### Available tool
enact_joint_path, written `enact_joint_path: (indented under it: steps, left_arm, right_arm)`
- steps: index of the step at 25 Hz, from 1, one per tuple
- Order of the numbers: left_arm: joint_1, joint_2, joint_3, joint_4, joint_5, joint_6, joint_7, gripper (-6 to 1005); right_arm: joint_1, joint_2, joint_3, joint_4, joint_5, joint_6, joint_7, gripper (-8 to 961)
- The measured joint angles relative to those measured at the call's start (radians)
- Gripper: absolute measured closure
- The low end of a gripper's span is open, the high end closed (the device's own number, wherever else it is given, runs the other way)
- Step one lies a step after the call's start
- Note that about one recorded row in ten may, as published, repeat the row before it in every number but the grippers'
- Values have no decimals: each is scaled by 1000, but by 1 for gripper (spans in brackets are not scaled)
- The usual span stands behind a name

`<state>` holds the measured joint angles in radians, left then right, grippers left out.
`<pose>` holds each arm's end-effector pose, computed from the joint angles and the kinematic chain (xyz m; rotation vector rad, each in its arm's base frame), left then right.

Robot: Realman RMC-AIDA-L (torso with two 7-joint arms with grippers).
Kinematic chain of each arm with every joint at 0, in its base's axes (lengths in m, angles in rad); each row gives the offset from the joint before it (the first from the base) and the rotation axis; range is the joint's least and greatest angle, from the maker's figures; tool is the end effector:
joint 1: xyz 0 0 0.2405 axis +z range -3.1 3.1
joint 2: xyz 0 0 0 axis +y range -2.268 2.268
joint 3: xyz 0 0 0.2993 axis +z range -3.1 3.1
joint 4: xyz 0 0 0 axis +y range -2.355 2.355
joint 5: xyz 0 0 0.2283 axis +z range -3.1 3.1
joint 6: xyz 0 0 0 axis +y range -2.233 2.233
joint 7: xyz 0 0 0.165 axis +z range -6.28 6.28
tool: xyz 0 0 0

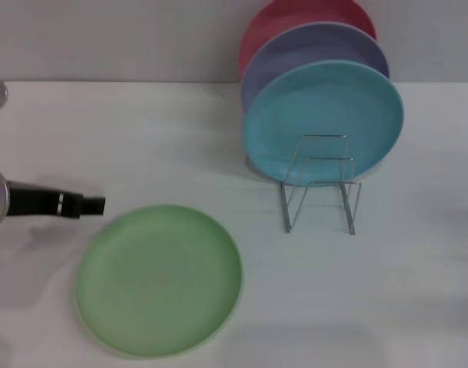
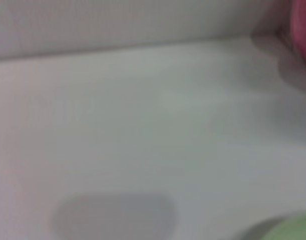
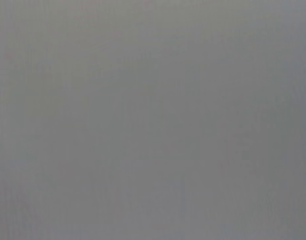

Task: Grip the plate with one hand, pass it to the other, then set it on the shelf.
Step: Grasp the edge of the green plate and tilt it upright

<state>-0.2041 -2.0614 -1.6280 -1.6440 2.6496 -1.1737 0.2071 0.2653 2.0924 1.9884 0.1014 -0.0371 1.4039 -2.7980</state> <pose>-0.2687 0.3668 -0.0016 -2.0841 -1.1716 0.0924 0.4378 0.2992 0.0340 -1.1867 0.5746 0.7898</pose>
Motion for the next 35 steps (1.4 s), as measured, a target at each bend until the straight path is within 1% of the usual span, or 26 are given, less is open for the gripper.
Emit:
enact_joint_path:
  steps: [1,5,7,15,29,35]
  left_arm:
    - [-1,0,5,8,0,-24,0,210]
    - [-4,0,17,31,1,-42,2,212]
    - [-14,0,21,71,2,-58,2,213]
    - [-38,-3,38,138,10,-80,1,218]
    - [-74,-1,43,161,45,-114,-22,226]
    - [-82,-1,56,155,47,-119,-8,424]
  right_arm:
    - [1,0,0,-1,0,0,0,162]
    - [2,0,0,-5,-1,1,0,164]
    - [2,0,0,-5,-1,1,0,166]
    - [-1,0,0,-5,-1,4,0,172]
    - [0,0,0,-5,-1,5,0,182]
    - [3,0,0,-5,-1,1,2,187]
